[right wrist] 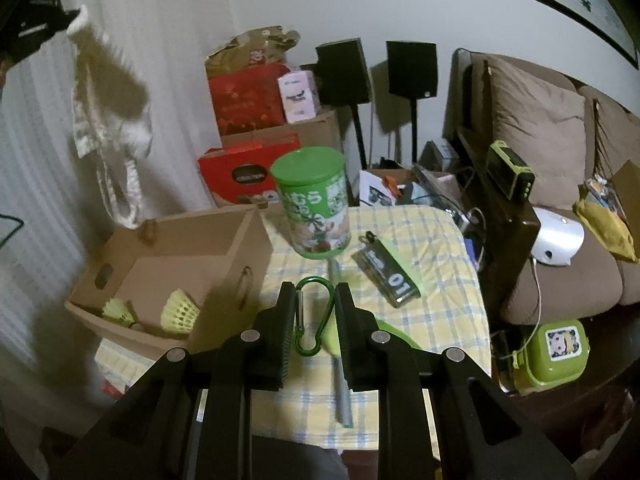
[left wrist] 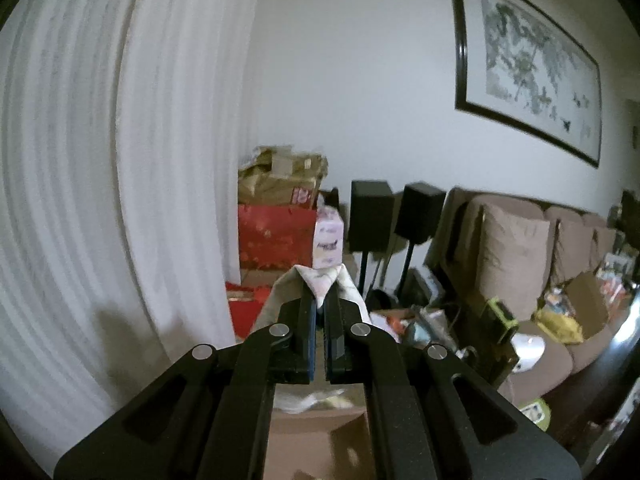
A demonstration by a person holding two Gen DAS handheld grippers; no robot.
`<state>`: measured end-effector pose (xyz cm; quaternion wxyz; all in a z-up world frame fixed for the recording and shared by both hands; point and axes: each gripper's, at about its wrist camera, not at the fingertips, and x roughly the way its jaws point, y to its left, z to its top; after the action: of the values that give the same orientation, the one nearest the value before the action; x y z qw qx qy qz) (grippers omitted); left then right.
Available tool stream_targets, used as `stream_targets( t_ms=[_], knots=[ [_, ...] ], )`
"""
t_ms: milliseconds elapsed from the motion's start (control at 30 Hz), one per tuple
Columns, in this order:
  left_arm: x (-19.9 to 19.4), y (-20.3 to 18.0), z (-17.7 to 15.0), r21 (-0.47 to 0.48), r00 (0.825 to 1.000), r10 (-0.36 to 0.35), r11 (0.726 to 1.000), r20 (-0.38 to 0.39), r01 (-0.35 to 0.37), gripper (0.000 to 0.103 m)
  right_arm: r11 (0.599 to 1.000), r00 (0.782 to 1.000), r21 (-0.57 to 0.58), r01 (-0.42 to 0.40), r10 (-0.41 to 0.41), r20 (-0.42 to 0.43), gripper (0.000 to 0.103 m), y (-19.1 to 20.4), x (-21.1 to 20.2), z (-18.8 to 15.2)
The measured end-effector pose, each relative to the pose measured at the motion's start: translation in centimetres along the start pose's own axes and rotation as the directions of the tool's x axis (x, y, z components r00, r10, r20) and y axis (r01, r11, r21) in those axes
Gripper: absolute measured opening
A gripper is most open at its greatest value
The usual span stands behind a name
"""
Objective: Organize objects
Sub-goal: 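Carry the floral bag over the cardboard box with the left gripper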
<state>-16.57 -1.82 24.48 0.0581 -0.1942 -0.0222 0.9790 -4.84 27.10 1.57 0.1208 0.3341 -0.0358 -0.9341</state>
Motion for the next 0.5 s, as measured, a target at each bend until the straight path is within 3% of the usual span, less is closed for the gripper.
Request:
stream_targets(
  t_ms=[300, 500],
  knots=[
    [1.7, 1.9, -6.7, -0.005, 0.991, -0.019, 1.0, -0.133, 0.018, 0.002, 0.998, 0.998, -0.034, -0.061, 0.061, -0.021, 0.019, 2.4, 1.5, 0.9],
    [2.8, 2.2, -11.7, -0.016, 0.973, -0.054, 0.999, -0.226, 0.052, 0.002, 0.982, 0.981, 0.027, -0.186, 0.187, -0.055, 0.019, 2.1, 2.5, 1.2]
  ],
)
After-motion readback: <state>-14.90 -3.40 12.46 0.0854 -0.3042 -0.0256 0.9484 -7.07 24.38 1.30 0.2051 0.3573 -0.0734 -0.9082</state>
